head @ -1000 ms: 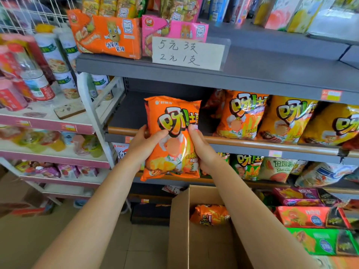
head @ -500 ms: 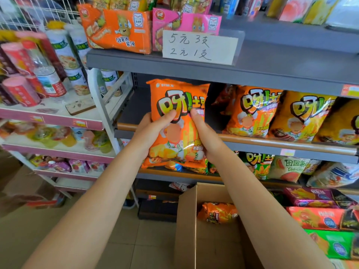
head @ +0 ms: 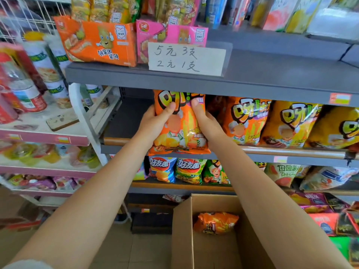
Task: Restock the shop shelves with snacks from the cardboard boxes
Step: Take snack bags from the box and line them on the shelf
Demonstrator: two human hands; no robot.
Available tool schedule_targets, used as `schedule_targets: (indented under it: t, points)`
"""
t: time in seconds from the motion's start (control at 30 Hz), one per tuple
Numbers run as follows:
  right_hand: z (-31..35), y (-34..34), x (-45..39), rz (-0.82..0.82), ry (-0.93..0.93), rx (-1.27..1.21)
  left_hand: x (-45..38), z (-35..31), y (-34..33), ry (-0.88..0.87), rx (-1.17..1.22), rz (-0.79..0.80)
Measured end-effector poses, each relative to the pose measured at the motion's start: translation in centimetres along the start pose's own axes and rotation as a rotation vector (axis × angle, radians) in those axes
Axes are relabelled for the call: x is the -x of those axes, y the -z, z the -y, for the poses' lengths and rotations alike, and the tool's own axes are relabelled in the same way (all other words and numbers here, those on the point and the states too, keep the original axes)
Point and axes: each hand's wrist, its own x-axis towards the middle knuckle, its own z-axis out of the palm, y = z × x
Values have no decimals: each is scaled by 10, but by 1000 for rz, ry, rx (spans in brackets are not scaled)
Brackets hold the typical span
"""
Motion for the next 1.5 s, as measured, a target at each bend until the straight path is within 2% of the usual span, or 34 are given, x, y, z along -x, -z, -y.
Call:
schedule_targets:
  t: [0.2, 0.4, 0.57, 0.7, 0.87, 1.07, 1.23, 1.37, 1.5]
  points:
    - [2, -5, -29, -74, -30, 53, -29, 5, -4, -5, -51, -13]
    - [-1, 1, -52, -27, -80, 85, -53, 15, -11, 33, -76, -59]
    - [3, 7, -74, -137, -46, 82, -77, 6, -21, 17, -109, -60]
    - [-13, 5, -88, -165, -59, 43, -88, 20, -28, 33, -93, -43]
    - [-19, 8, -100, -195, 35, 0, -100, 23, -33, -5, -46, -49]
    - [-33, 11, -98, -112, 176, -83, -100, 40, -30, -75, 76, 84]
    - [-38, 13, -106, -111, 322, -148, -101, 34, -36, -158, 113, 156]
    - [-54, 21, -104, 16, 334, -106, -96, 50, -34, -178, 52, 252]
    - [-51, 28, -97, 109, 293, -88, -99, 58, -30, -168, 16, 238]
